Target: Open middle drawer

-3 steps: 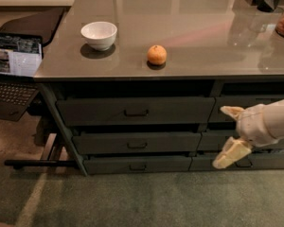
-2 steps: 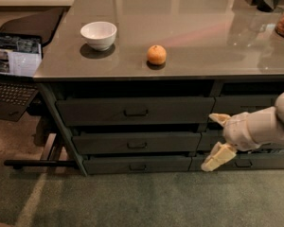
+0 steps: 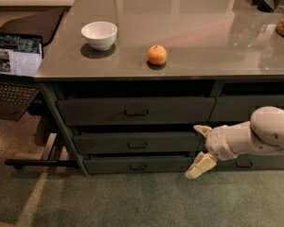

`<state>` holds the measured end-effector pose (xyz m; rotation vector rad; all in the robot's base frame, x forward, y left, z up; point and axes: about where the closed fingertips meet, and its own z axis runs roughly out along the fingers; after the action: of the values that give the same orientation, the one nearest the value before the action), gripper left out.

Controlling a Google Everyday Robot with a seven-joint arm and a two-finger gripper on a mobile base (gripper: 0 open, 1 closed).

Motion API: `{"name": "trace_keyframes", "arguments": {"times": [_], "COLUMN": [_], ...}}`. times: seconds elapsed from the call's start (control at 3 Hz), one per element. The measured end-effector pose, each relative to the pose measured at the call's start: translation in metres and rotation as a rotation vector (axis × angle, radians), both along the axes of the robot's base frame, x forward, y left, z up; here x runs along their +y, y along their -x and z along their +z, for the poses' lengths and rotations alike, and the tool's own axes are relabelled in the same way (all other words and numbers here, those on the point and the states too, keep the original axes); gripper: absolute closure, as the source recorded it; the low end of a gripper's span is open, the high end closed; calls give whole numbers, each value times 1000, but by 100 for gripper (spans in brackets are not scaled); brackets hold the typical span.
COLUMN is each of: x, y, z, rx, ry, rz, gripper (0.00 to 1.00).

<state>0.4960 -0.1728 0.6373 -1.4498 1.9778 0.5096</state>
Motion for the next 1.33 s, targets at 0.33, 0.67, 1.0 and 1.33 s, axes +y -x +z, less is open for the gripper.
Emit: {"name": "trace_keyframes", "arguments": {"times": [0.33,0.67,1.0,1.33], "x": [0,1,11,24], "y": [0,-3,-22,-40], "z": [0,-4,-26,-55], "rx": [0,-8,-23,-31], "ry": [0,-32,-97,-147], "rz": [0,8,12,8], "gripper": [0,0,0,0]}}
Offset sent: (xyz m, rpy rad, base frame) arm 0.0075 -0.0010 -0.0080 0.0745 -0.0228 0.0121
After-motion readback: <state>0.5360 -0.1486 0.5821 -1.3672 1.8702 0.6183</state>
